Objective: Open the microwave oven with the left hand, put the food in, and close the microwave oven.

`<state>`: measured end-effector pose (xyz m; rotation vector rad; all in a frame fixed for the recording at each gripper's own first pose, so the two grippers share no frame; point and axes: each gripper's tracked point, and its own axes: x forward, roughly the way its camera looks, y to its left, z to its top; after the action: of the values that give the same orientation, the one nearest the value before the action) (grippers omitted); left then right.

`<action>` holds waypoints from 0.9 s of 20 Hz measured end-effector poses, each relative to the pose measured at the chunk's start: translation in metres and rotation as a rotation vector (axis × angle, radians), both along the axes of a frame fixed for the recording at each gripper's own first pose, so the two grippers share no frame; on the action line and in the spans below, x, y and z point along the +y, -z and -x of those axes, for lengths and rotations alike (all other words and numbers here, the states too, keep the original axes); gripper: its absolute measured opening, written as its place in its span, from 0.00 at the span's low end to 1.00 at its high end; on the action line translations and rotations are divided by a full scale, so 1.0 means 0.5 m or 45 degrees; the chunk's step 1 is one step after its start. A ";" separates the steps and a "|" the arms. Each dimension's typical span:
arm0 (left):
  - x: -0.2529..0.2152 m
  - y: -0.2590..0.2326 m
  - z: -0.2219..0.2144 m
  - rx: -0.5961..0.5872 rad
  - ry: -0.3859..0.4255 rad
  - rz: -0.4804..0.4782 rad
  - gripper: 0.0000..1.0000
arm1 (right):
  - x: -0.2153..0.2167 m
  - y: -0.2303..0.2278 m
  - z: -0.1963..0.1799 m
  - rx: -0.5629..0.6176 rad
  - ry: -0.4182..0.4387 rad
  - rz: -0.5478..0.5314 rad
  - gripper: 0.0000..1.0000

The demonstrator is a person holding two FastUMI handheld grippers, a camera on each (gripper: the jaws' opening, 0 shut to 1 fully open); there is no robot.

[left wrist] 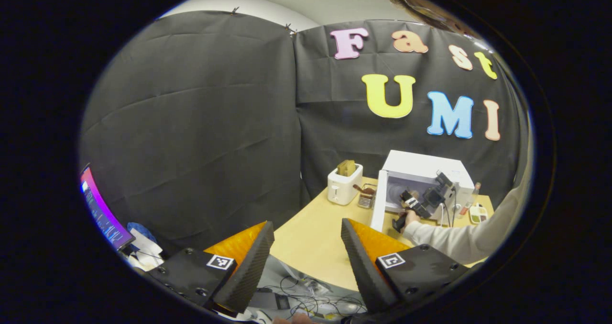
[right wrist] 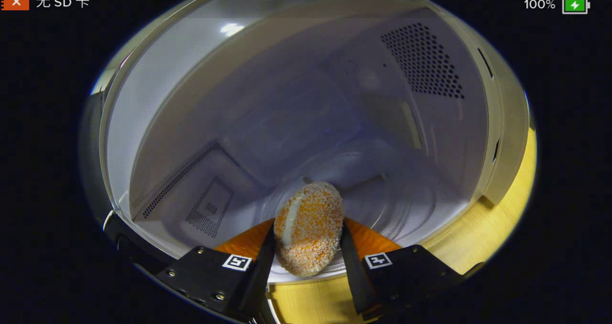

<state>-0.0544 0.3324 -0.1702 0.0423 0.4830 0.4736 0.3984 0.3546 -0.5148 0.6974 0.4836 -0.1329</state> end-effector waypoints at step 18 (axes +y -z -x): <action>-0.004 -0.010 0.001 -0.074 0.027 0.023 0.93 | -0.011 -0.037 0.037 -0.068 -0.100 0.115 0.98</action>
<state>-0.0550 0.3303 -0.1654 0.0162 0.4292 0.4481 0.3799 0.3490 -0.4963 0.5910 0.4503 -0.0616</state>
